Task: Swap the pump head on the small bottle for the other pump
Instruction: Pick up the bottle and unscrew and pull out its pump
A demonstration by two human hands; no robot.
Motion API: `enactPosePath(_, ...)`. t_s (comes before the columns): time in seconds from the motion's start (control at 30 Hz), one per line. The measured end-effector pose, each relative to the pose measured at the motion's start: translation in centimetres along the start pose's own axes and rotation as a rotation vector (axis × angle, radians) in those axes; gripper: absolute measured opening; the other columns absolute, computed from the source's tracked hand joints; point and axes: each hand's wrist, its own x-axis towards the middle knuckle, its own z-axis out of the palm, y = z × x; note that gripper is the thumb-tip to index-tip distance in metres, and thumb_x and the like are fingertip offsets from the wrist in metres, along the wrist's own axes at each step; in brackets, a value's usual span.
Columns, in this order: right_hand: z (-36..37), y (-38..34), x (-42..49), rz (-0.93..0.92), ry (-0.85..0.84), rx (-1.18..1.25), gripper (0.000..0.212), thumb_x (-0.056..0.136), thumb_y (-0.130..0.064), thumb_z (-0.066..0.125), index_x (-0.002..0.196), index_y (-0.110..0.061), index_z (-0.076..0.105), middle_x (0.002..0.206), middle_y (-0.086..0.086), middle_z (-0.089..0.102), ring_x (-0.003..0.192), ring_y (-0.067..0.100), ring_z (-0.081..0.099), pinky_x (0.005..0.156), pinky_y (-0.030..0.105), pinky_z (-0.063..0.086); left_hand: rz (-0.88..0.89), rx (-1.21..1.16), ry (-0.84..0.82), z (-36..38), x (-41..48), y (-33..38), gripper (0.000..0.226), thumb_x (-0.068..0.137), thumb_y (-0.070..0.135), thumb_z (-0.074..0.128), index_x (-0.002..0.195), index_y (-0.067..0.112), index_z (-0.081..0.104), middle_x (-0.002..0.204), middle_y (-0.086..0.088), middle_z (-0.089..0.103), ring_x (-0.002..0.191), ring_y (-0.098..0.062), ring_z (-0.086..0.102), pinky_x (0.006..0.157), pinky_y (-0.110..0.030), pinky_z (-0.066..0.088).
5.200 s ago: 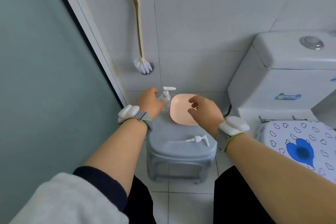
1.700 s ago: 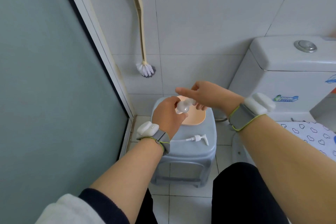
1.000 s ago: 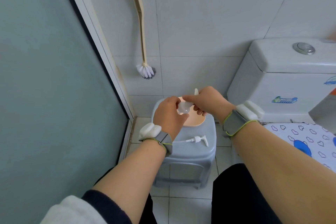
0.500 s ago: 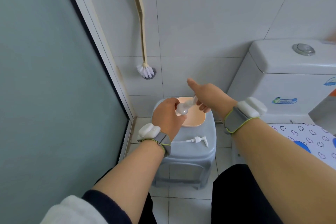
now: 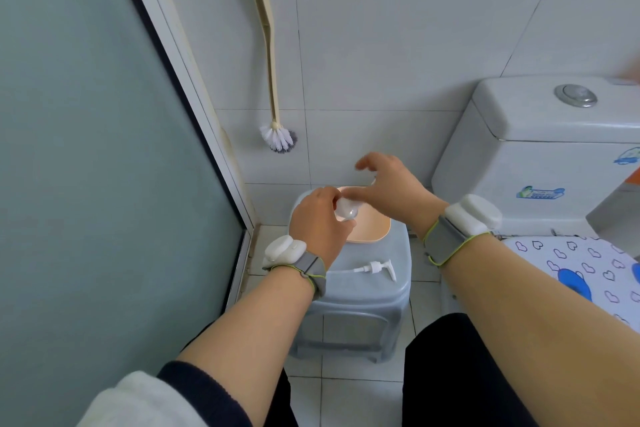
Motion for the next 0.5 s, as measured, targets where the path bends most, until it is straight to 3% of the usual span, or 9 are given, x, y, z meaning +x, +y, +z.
enactPosePath(0.07,-0.28,-0.26,0.23,0.193,0.007,0.083,0.06,0.077,-0.065,0.064,0.104,-0.012,0.056,0.097,0.004,0.056,0.071,0.015,0.058,0.06,0.028,0.044,-0.002,0.016,0.03,-0.02,0.1,0.09,0.031,0.074,0.028,0.074,0.098,0.018,0.058,0.098,0.001,0.064,0.091,-0.023,0.059,0.08,-0.039,0.049)
enactPosePath(0.13,-0.41,-0.35,0.36,0.34,-0.113,0.091,0.068,0.078,-0.073,0.055,0.082,-0.005,0.056,0.078,0.011,0.065,0.054,0.018,0.059,0.055,0.028,0.051,0.007,0.036,0.054,0.01,0.22,0.16,0.031,0.073,0.028,0.075,0.095,0.018,0.057,0.096,0.001,0.063,0.089,-0.025,0.059,0.079,-0.04,0.049)
enactPosePath(0.23,-0.19,-0.37,0.06,0.373,-0.147,0.179,0.05,0.082,-0.054,0.064,0.076,-0.004,0.062,0.063,0.007,0.064,0.039,0.015,0.054,0.044,0.023,0.05,0.035,0.059,0.073,0.09,0.36,0.38,0.032,0.07,0.028,0.076,0.093,0.017,0.057,0.092,0.0,0.063,0.086,-0.025,0.059,0.077,-0.039,0.048)
enactPosePath(0.33,-0.29,-0.35,0.04,0.337,-0.103,0.215,0.028,0.079,-0.028,0.073,0.075,-0.002,0.067,0.059,0.006,0.064,0.041,0.014,0.053,0.048,0.025,0.05,0.063,0.08,0.071,0.11,0.41,0.41,0.032,0.07,0.029,0.076,0.093,0.016,0.058,0.092,0.0,0.064,0.086,-0.025,0.06,0.078,-0.038,0.047)
enactPosePath(0.5,-0.56,-0.97,-0.14,0.185,-0.114,0.136,0.019,0.074,-0.01,0.074,0.092,-0.006,0.071,0.076,0.005,0.062,0.067,0.021,0.056,0.065,0.032,0.051,0.051,0.074,0.058,-0.03,0.39,0.1,0.033,0.071,0.031,0.077,0.096,0.017,0.059,0.096,0.0,0.066,0.089,-0.025,0.061,0.082,-0.039,0.048)
